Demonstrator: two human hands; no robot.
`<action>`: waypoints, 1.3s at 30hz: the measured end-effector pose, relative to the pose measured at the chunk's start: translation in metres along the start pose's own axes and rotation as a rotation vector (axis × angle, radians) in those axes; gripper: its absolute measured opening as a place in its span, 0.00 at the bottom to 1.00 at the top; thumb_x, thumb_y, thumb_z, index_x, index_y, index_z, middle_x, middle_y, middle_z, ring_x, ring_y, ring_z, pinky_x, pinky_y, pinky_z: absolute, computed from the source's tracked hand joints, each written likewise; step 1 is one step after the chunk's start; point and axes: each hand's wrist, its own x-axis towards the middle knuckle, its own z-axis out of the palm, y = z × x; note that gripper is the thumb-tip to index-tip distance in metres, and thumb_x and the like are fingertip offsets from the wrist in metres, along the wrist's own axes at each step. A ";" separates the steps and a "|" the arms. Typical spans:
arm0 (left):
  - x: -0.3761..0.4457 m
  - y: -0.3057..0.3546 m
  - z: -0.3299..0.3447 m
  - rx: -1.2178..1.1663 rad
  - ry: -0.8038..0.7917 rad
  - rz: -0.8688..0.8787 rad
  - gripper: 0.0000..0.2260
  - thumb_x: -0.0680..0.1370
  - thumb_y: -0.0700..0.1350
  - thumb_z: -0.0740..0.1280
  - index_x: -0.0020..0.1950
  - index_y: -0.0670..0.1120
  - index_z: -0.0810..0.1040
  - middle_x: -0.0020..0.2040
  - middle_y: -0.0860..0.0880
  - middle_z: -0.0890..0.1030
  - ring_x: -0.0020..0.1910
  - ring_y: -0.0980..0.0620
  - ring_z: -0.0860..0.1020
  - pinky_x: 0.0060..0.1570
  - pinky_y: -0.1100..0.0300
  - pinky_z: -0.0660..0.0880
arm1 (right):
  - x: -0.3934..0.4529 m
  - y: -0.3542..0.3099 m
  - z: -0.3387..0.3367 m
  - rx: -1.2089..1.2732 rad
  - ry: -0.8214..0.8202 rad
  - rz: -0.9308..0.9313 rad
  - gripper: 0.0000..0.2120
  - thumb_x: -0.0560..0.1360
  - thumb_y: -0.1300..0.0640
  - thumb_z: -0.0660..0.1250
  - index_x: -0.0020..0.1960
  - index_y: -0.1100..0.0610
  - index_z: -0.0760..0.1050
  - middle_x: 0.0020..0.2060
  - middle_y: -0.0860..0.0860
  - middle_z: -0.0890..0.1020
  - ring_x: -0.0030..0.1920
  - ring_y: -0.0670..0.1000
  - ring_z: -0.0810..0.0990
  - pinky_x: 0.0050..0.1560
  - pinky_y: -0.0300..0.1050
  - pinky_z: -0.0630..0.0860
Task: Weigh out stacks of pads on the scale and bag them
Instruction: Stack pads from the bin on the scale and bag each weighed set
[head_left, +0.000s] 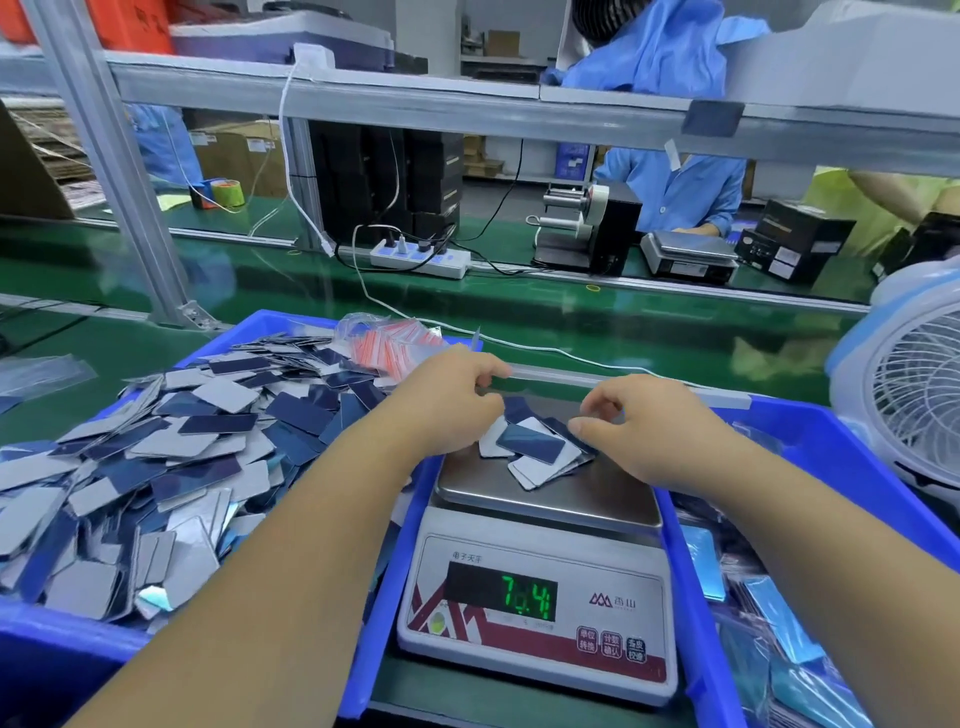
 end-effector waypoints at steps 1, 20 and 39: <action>0.002 0.004 -0.005 0.050 -0.078 0.011 0.21 0.80 0.44 0.62 0.73 0.55 0.72 0.62 0.56 0.70 0.50 0.56 0.73 0.49 0.64 0.67 | 0.003 -0.003 -0.001 -0.013 -0.047 0.030 0.12 0.75 0.39 0.66 0.46 0.47 0.78 0.41 0.41 0.79 0.44 0.45 0.77 0.42 0.45 0.73; 0.002 0.002 -0.001 0.118 -0.259 0.128 0.17 0.78 0.59 0.68 0.66 0.57 0.76 0.62 0.59 0.72 0.61 0.57 0.72 0.63 0.59 0.68 | 0.009 0.009 -0.001 0.624 0.116 -0.014 0.10 0.70 0.56 0.77 0.39 0.47 0.76 0.26 0.43 0.76 0.27 0.45 0.70 0.30 0.41 0.68; -0.006 -0.004 -0.020 0.142 -0.328 -0.149 0.18 0.70 0.64 0.72 0.55 0.60 0.72 0.56 0.58 0.69 0.51 0.56 0.76 0.52 0.55 0.75 | 0.001 -0.010 0.011 0.240 -0.120 -0.016 0.21 0.64 0.39 0.77 0.54 0.42 0.76 0.49 0.38 0.78 0.44 0.36 0.76 0.43 0.33 0.71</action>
